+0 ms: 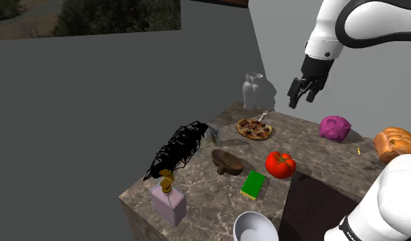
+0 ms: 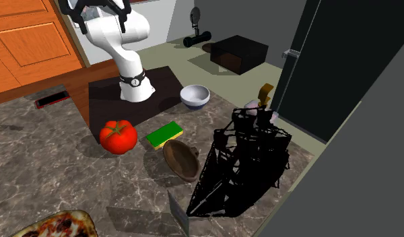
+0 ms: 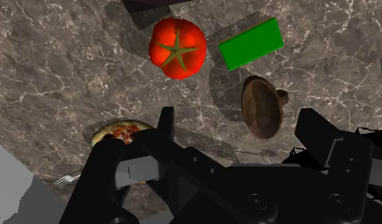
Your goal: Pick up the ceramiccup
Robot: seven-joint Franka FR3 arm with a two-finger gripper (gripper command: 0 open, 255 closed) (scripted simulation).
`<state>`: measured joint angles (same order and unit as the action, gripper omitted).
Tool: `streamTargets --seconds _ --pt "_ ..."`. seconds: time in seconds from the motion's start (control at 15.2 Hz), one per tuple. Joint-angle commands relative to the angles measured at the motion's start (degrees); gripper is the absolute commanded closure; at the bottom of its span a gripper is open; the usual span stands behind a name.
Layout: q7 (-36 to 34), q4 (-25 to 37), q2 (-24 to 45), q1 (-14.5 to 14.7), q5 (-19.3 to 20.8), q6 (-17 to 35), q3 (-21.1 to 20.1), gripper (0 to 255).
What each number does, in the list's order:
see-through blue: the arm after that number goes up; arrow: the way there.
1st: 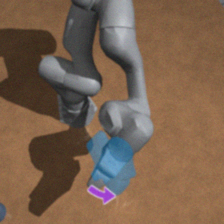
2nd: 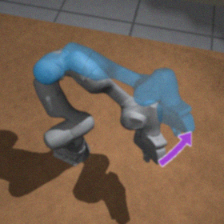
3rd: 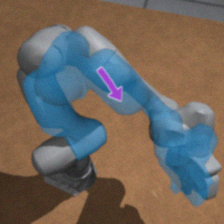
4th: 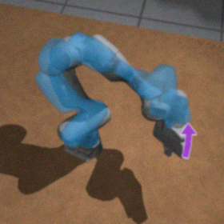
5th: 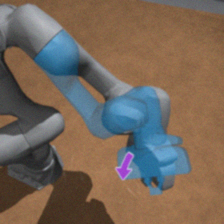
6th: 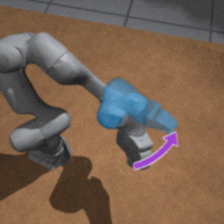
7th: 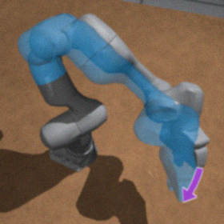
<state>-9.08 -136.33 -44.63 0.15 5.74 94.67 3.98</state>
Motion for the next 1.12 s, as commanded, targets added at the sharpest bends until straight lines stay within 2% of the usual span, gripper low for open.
streamTargets --seconds 0.0,0.53,1.06 --pt "0.0 0.0 0.0 0.0 0.0 0.0 0.0 0" --pt "-3.4 -6.4 9.2 2.1 -1.3 15.2 -2.8 0" --pt "-7.0 -7.8 23.2 3.8 -1.6 30.3 -5.8 0"
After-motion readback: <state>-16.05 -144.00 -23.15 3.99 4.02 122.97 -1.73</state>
